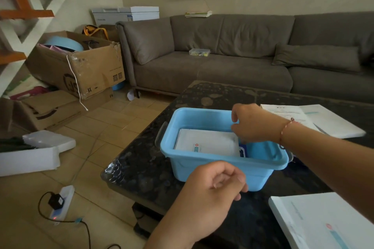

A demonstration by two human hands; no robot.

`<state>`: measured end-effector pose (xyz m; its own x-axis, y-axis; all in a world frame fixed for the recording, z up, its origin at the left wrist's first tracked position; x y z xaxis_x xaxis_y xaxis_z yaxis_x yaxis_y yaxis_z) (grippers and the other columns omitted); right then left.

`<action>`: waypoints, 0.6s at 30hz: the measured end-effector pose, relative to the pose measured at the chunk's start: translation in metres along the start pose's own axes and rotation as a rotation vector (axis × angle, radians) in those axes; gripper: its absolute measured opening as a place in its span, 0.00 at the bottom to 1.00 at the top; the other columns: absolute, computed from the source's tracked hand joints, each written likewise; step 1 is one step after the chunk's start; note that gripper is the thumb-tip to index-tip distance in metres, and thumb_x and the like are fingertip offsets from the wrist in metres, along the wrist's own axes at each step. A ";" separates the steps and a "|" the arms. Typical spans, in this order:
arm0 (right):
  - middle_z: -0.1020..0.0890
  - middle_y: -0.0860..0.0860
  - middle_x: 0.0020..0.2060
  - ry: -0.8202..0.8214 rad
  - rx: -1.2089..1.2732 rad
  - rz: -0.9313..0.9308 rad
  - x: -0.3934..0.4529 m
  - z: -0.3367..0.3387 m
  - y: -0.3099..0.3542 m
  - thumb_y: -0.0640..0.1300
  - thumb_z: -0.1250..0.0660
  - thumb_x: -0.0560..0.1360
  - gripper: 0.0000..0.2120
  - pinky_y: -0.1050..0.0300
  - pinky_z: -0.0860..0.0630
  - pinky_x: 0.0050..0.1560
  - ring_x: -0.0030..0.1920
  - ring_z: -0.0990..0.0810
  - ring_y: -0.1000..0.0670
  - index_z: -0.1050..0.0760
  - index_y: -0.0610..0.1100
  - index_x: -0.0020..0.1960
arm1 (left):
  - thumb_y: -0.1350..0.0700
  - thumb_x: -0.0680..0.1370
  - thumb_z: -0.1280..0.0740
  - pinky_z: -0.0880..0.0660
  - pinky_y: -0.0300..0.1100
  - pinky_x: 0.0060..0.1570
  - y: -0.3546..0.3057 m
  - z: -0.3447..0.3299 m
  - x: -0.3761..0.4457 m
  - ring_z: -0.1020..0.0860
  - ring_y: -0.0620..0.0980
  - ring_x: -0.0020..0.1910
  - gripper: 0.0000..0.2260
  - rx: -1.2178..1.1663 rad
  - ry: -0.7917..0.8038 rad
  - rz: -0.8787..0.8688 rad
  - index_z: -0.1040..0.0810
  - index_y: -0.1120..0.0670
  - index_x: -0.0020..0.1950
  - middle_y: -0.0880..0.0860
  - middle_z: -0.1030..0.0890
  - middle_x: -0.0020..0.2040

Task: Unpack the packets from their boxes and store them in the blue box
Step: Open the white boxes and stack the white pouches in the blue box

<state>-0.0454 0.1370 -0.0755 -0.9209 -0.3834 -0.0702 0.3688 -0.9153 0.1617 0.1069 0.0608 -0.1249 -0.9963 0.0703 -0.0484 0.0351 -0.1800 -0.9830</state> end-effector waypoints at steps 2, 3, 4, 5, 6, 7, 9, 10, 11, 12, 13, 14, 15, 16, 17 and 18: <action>0.23 0.45 0.50 0.065 -0.016 -0.025 -0.003 -0.011 -0.002 0.42 0.40 0.77 0.05 0.57 0.30 0.44 0.44 0.26 0.46 0.33 0.43 0.52 | 0.52 0.80 0.35 0.27 0.28 0.41 -0.001 -0.003 0.000 0.18 0.41 0.44 0.05 -0.006 0.004 0.013 0.19 0.50 0.50 0.46 0.14 0.47; 0.23 0.46 0.50 0.100 -0.014 -0.030 -0.004 -0.017 -0.001 0.42 0.40 0.77 0.04 0.57 0.30 0.44 0.45 0.26 0.47 0.33 0.44 0.51 | 0.53 0.80 0.35 0.27 0.28 0.41 -0.002 -0.004 0.000 0.18 0.41 0.44 0.05 -0.008 0.006 0.019 0.19 0.51 0.50 0.46 0.14 0.47; 0.22 0.46 0.50 0.123 -0.008 -0.027 -0.005 -0.022 0.000 0.43 0.41 0.78 0.04 0.59 0.30 0.44 0.45 0.25 0.48 0.33 0.44 0.52 | 0.53 0.80 0.35 0.27 0.27 0.40 -0.002 -0.005 0.000 0.18 0.41 0.43 0.05 -0.013 0.008 0.021 0.19 0.51 0.50 0.47 0.14 0.47; 0.22 0.46 0.51 0.131 0.006 -0.026 -0.005 -0.024 0.000 0.43 0.41 0.79 0.03 0.59 0.30 0.45 0.46 0.25 0.49 0.33 0.45 0.52 | 0.53 0.80 0.35 0.27 0.27 0.40 -0.003 -0.005 0.000 0.18 0.40 0.42 0.05 -0.014 0.008 0.021 0.19 0.52 0.50 0.47 0.14 0.47; 0.22 0.47 0.51 0.134 0.029 -0.029 -0.005 -0.025 0.001 0.43 0.41 0.79 0.04 0.59 0.30 0.45 0.46 0.25 0.49 0.33 0.45 0.52 | 0.54 0.80 0.35 0.27 0.27 0.40 -0.003 -0.006 0.000 0.18 0.40 0.42 0.05 -0.010 0.009 0.023 0.19 0.52 0.50 0.47 0.14 0.47; 0.22 0.47 0.51 0.139 0.056 -0.032 -0.005 -0.025 0.002 0.43 0.41 0.79 0.05 0.59 0.28 0.47 0.47 0.24 0.49 0.32 0.45 0.54 | 0.53 0.80 0.35 0.27 0.27 0.40 -0.002 -0.006 0.000 0.18 0.40 0.43 0.05 -0.002 0.008 0.026 0.19 0.52 0.50 0.47 0.14 0.47; 0.20 0.45 0.53 0.152 0.111 -0.043 -0.005 -0.026 0.000 0.42 0.41 0.79 0.09 0.54 0.22 0.53 0.51 0.20 0.46 0.30 0.42 0.58 | 0.53 0.80 0.35 0.27 0.27 0.40 -0.001 -0.006 0.000 0.18 0.42 0.44 0.05 0.010 0.005 0.026 0.19 0.51 0.50 0.47 0.14 0.47; 0.19 0.43 0.53 0.162 0.146 -0.049 -0.005 -0.026 -0.002 0.42 0.40 0.78 0.11 0.50 0.21 0.56 0.52 0.18 0.44 0.30 0.41 0.59 | 0.53 0.80 0.35 0.27 0.27 0.41 0.000 -0.005 0.000 0.18 0.43 0.45 0.05 0.015 0.003 0.025 0.19 0.51 0.50 0.47 0.14 0.47; 0.18 0.43 0.52 0.170 0.181 -0.055 -0.004 -0.027 -0.005 0.41 0.40 0.77 0.12 0.48 0.21 0.57 0.52 0.18 0.43 0.30 0.41 0.60 | 0.53 0.80 0.35 0.27 0.27 0.41 0.000 -0.005 0.000 0.17 0.43 0.46 0.05 0.023 0.003 0.024 0.19 0.51 0.50 0.47 0.14 0.47; 0.17 0.44 0.51 0.176 0.211 -0.066 -0.005 -0.029 -0.007 0.42 0.39 0.76 0.12 0.47 0.21 0.58 0.52 0.17 0.44 0.30 0.42 0.59 | 0.53 0.80 0.35 0.27 0.27 0.41 0.000 -0.006 0.000 0.17 0.44 0.47 0.05 0.031 0.007 0.023 0.19 0.51 0.50 0.46 0.15 0.47; 0.17 0.44 0.51 0.180 0.233 -0.079 -0.006 -0.030 -0.010 0.43 0.39 0.76 0.11 0.47 0.21 0.58 0.51 0.17 0.44 0.31 0.44 0.58 | 0.53 0.80 0.35 0.27 0.27 0.41 0.000 -0.006 0.000 0.17 0.44 0.47 0.05 0.039 0.012 0.025 0.19 0.51 0.51 0.46 0.15 0.48; 0.17 0.45 0.51 0.175 0.239 -0.082 -0.008 -0.029 -0.011 0.43 0.39 0.76 0.11 0.48 0.21 0.58 0.51 0.18 0.45 0.31 0.45 0.58 | 0.53 0.80 0.35 0.27 0.27 0.41 0.000 -0.007 0.000 0.17 0.44 0.47 0.06 0.047 0.018 0.030 0.19 0.51 0.51 0.46 0.15 0.48; 0.18 0.45 0.51 0.146 0.213 -0.070 -0.009 -0.024 -0.011 0.44 0.39 0.76 0.11 0.49 0.21 0.56 0.51 0.18 0.45 0.30 0.45 0.58 | 0.53 0.80 0.35 0.27 0.27 0.41 0.001 -0.008 0.001 0.17 0.43 0.47 0.05 0.058 0.023 0.039 0.19 0.50 0.51 0.45 0.15 0.47; 0.18 0.46 0.50 0.083 0.167 -0.044 -0.013 -0.013 -0.011 0.45 0.38 0.77 0.10 0.52 0.20 0.52 0.49 0.18 0.45 0.29 0.45 0.57 | 0.53 0.80 0.35 0.27 0.28 0.42 0.003 -0.009 0.002 0.17 0.43 0.46 0.05 0.072 0.033 0.049 0.19 0.50 0.50 0.45 0.15 0.47; 0.18 0.47 0.48 -0.017 0.130 -0.002 -0.022 0.001 -0.012 0.45 0.37 0.77 0.08 0.54 0.21 0.46 0.46 0.19 0.47 0.29 0.46 0.55 | 0.54 0.80 0.35 0.27 0.29 0.42 0.006 -0.012 0.003 0.18 0.42 0.45 0.05 0.091 0.050 0.060 0.19 0.49 0.50 0.45 0.14 0.47; 0.18 0.49 0.46 -0.134 0.136 0.056 -0.036 0.016 -0.013 0.46 0.36 0.77 0.05 0.55 0.22 0.41 0.43 0.19 0.49 0.28 0.48 0.52 | 0.55 0.80 0.35 0.27 0.30 0.42 0.011 -0.017 0.004 0.18 0.41 0.44 0.05 0.117 0.073 0.078 0.19 0.49 0.49 0.45 0.14 0.46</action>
<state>-0.0194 0.1644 -0.0589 -0.9114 -0.4051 0.0729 0.4077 -0.8644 0.2942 0.1045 0.0754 -0.1384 -0.9824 0.1224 -0.1409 0.0986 -0.3006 -0.9486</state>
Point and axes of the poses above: each hand's wrist, its own x-axis towards the middle knuckle, its own z-axis out of the back of the hand, y = z × x, the point moved 9 cm from there along x, towards the middle knuckle
